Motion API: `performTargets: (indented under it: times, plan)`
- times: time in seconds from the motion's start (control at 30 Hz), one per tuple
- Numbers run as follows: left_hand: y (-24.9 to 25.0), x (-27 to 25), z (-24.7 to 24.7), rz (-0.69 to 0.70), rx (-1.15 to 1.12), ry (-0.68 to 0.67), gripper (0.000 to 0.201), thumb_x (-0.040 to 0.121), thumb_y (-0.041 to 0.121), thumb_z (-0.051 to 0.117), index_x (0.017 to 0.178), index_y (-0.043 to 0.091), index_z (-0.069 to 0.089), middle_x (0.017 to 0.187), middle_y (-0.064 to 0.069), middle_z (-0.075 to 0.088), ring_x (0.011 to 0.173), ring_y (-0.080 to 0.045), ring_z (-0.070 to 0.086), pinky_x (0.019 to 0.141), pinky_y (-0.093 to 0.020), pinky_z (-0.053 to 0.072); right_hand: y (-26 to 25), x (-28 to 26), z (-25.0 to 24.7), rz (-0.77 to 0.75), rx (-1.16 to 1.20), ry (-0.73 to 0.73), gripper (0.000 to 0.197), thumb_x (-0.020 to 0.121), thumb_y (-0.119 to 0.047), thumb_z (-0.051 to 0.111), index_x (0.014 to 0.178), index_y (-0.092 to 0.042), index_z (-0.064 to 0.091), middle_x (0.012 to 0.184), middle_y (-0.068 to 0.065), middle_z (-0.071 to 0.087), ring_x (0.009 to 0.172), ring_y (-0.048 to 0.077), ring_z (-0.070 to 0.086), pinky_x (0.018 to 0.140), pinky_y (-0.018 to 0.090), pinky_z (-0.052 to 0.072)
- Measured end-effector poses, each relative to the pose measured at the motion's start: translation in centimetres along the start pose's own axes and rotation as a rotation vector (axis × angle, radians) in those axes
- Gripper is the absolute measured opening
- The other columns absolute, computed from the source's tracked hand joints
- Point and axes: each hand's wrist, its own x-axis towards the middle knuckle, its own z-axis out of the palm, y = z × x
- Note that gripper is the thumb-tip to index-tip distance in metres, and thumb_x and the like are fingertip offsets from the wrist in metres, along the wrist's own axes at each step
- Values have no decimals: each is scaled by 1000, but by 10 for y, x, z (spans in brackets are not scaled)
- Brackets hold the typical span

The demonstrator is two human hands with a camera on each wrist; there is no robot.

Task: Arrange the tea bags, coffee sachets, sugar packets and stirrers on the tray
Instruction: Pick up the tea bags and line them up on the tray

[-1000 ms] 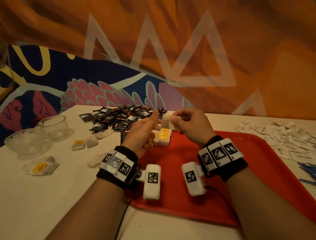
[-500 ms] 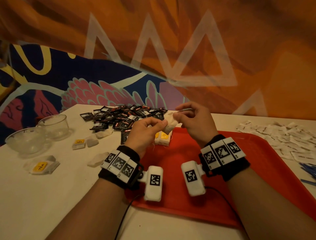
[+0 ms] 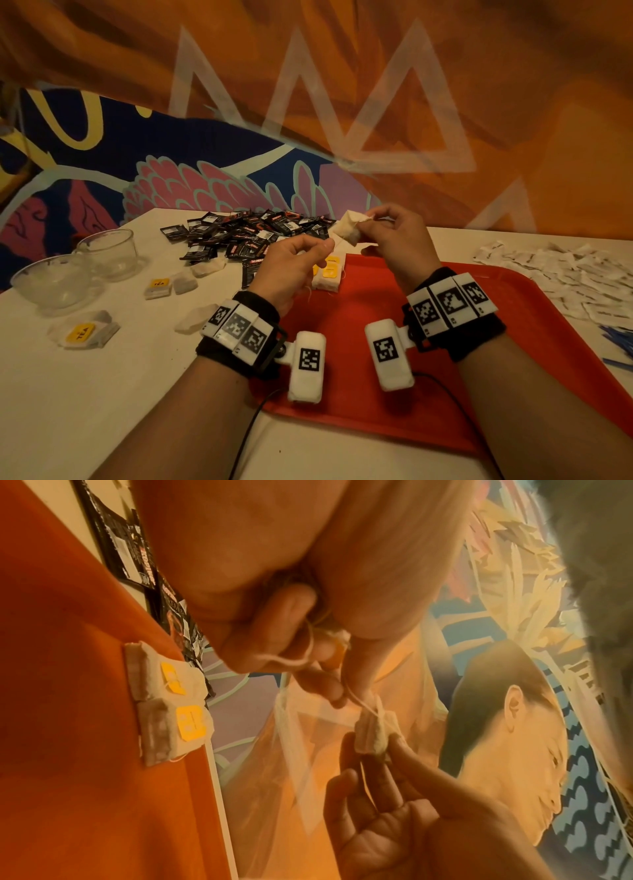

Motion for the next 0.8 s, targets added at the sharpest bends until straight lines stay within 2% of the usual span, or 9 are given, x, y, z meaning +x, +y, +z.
performTargets:
  times: [0.1,0.17,0.27,0.4,0.5,0.63,0.8]
  plan:
    - [1,0,0,2,1,-20,24,93,34,67,74,19,68,74,-1,57,45,-9,37,37,-19,24,-3,0,-1,11,14,19,16,90,-5,63,80,-18,60,86,13,71,78,22,70,62,34,51]
    - [2,-1,0,6,-27,-43,30,95,36,64,72,17,68,70,0,55,43,-9,38,36,-18,23,-3,-1,-1,24,12,41,15,88,-8,65,80,-20,62,89,14,73,79,24,72,62,33,51]
    - [1,-1,-2,10,-22,-97,34,94,40,63,72,15,68,64,4,51,46,-11,36,39,-20,16,-4,0,-4,-7,-10,92,16,87,-10,67,82,-25,66,85,8,74,79,22,72,62,32,53]
    - [0,1,-6,-13,-16,-147,32,85,42,67,66,16,67,71,2,53,52,-12,41,40,-20,19,-5,2,-10,-55,-74,154,18,89,-11,66,85,-27,70,81,-2,70,75,19,67,66,37,56]
    - [-1,3,-9,-32,-41,-171,36,77,49,68,61,18,60,72,2,52,52,-11,41,43,-20,19,-4,5,-15,-65,-71,187,19,91,-13,65,82,-29,67,86,0,69,76,20,66,63,37,55]
    - [-1,5,-11,-81,-116,-140,49,75,55,67,49,19,46,74,3,55,49,-10,39,41,-20,20,-4,7,-17,-48,-40,201,22,92,-12,62,80,-30,64,86,1,69,81,21,67,59,31,51]
    - [0,5,-12,-124,-164,-144,57,79,69,57,59,18,42,65,1,53,44,-10,37,37,-18,20,-4,6,-17,-50,-6,202,16,94,-17,63,81,-27,63,90,10,72,88,29,70,58,30,51]
